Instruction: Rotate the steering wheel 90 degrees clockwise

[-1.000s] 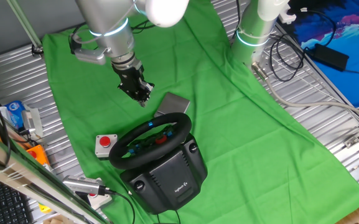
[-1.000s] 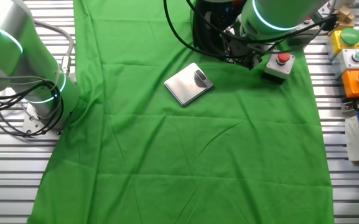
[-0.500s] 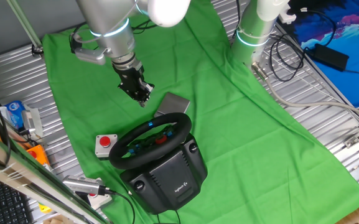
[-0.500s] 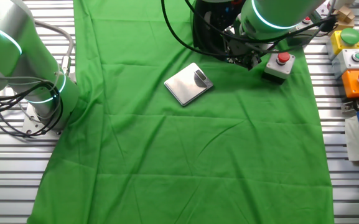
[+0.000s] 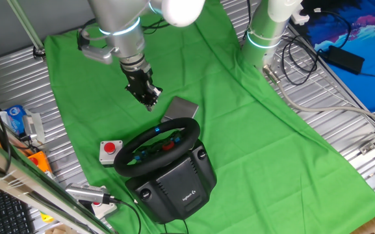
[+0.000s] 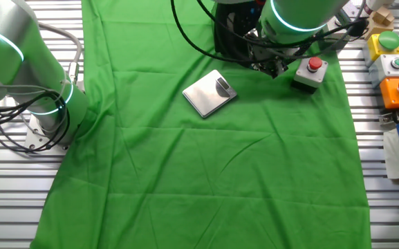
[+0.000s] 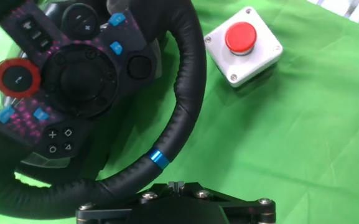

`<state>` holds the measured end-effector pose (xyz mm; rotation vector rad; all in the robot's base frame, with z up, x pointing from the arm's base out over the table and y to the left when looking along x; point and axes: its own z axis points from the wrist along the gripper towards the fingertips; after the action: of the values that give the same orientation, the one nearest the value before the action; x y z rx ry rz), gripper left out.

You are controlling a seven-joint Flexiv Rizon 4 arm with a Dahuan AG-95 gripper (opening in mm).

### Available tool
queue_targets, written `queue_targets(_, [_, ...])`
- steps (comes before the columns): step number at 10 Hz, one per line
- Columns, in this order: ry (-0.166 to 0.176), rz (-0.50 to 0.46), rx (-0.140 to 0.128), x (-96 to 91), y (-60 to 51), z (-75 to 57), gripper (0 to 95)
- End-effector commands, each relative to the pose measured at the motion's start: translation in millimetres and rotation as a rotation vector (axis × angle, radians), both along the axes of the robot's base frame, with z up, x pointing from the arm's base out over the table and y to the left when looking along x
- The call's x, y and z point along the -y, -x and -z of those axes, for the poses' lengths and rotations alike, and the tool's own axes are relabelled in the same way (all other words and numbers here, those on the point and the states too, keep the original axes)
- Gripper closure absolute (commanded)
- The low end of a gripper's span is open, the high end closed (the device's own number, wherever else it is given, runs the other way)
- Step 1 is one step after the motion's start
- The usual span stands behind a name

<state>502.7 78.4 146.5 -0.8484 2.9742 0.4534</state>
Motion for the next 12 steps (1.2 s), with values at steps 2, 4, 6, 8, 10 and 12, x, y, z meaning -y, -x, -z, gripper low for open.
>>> queue_targets(2, [-0.067,-0.052,-0.051,-0.7,-1.5,0.4,95.0])
queue_targets(4, [-0.090,-0.089,-0.076,-0.7,-1.5,0.4,95.0])
queue_targets(6, [-0.110,-0.132,-0.093,-0.7,-1.5,0.4,95.0])
queue_targets(8, [-0.139,-0.157,-0.100,-0.7,-1.5,0.4,95.0])
queue_targets(10, [-0.164,-0.176,-0.101,-0.7,-1.5,0.4,95.0])
queue_targets(12, [-0.177,-0.190,-0.100,-0.7,-1.5,0.4,95.0])
